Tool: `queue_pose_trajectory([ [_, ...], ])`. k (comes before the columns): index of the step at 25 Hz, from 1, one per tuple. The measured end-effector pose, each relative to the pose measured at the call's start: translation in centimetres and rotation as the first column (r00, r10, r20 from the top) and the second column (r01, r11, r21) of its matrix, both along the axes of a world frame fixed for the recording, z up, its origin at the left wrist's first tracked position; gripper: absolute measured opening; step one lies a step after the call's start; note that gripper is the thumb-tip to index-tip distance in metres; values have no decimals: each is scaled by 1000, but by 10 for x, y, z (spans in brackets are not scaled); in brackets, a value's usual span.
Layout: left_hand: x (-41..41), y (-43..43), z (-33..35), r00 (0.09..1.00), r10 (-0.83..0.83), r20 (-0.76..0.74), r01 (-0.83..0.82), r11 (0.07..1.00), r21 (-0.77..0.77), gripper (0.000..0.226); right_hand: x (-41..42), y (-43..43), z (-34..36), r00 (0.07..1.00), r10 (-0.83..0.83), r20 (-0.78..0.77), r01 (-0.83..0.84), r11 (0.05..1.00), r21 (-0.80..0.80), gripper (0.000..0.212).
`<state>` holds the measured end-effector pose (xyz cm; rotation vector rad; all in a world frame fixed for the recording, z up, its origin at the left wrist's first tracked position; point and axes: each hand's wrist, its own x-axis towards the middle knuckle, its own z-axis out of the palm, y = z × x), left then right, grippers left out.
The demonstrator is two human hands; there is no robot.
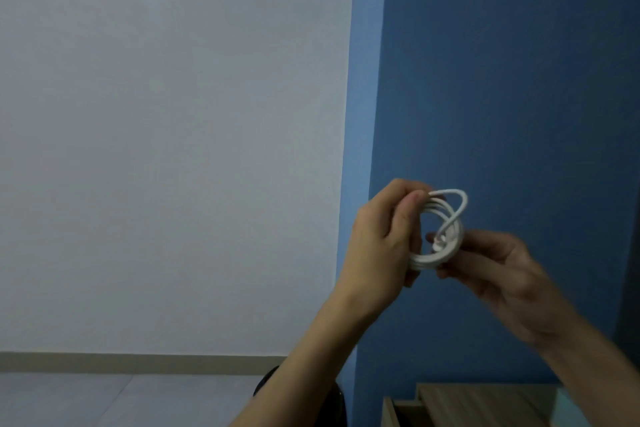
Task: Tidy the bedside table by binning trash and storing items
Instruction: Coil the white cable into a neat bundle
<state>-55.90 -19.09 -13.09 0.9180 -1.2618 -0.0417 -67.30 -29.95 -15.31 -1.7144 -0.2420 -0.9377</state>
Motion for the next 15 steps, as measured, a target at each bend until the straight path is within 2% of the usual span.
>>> queue_pose_trajectory([
  [1,7,1,2,999,37,-6,-37,999,-6,24,-5,-5,1,989,-148,-12,146,984,-98,44],
  [3,22,1,3,993,120,10,-120,993,1,24,-8,-16,0,955,-283,-85,253,933,-257,31],
  [5,29,1,-1,982,185,39,-187,982,28,23,-4,-17,-2,956,-226,-189,184,959,-216,19],
  [8,27,-3,-8,990,143,20,-144,987,77,22,7,-10,0,969,-63,-240,52,997,-50,39],
  [10,24,-3,-10,997,76,-27,-73,993,90,22,16,-1,4,977,-10,-211,1,999,-45,58],
  [11,23,-3,-9,998,51,-45,-47,995,90,22,20,5,4,979,28,-201,-38,998,-44,59],
  [12,21,-2,-9,998,33,-52,-28,996,88,22,23,9,3,982,35,-187,-45,998,-51,54],
  [15,17,2,-7,1000,8,-19,-7,997,73,22,25,20,2,984,-82,-156,64,991,-115,38],
])
